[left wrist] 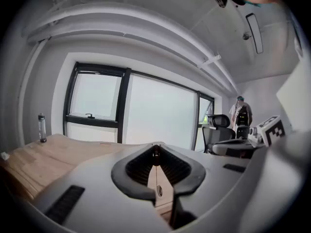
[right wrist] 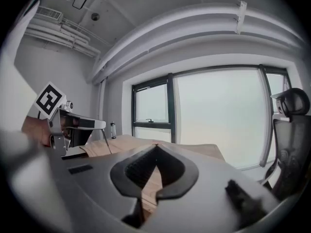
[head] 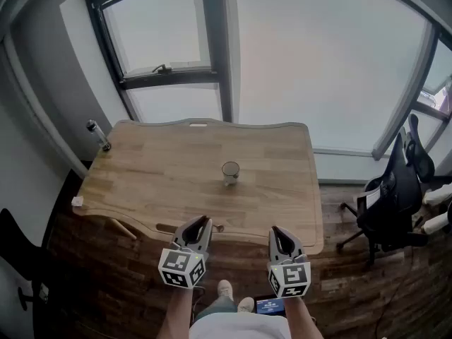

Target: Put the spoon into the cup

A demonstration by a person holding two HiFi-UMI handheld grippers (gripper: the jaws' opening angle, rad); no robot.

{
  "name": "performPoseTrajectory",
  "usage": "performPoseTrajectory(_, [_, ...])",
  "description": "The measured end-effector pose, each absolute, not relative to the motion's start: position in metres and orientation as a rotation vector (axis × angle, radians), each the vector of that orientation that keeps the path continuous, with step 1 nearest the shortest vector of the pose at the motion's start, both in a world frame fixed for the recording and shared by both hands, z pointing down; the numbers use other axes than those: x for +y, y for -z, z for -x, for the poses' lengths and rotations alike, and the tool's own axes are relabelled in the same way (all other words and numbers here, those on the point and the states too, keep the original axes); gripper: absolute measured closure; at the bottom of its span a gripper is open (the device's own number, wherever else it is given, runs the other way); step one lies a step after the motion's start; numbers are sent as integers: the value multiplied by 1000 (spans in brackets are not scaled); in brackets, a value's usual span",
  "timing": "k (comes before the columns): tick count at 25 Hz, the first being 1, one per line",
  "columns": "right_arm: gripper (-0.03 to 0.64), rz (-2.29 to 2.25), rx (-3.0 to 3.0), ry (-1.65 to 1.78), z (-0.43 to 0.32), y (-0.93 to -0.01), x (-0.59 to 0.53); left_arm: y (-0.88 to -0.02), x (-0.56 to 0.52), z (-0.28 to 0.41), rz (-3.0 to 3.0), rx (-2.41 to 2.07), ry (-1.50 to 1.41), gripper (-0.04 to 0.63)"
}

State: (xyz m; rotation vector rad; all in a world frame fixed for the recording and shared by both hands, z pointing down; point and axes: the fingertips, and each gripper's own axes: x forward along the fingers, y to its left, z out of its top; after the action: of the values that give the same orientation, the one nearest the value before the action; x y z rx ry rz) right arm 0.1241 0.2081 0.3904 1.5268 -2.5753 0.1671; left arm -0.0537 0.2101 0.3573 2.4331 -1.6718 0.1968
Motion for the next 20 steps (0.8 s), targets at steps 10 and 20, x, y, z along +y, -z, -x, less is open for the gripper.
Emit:
performPoseTrajectory(10, [586, -1510, -2597, -151, -122, -384, 231, -348, 235, 60, -2414, -1726, -169, 546])
performPoseTrajectory(20, [584, -1538, -2614, -203, -127, -381, 238, -335, 247, 67, -2412, -1776, -126, 546])
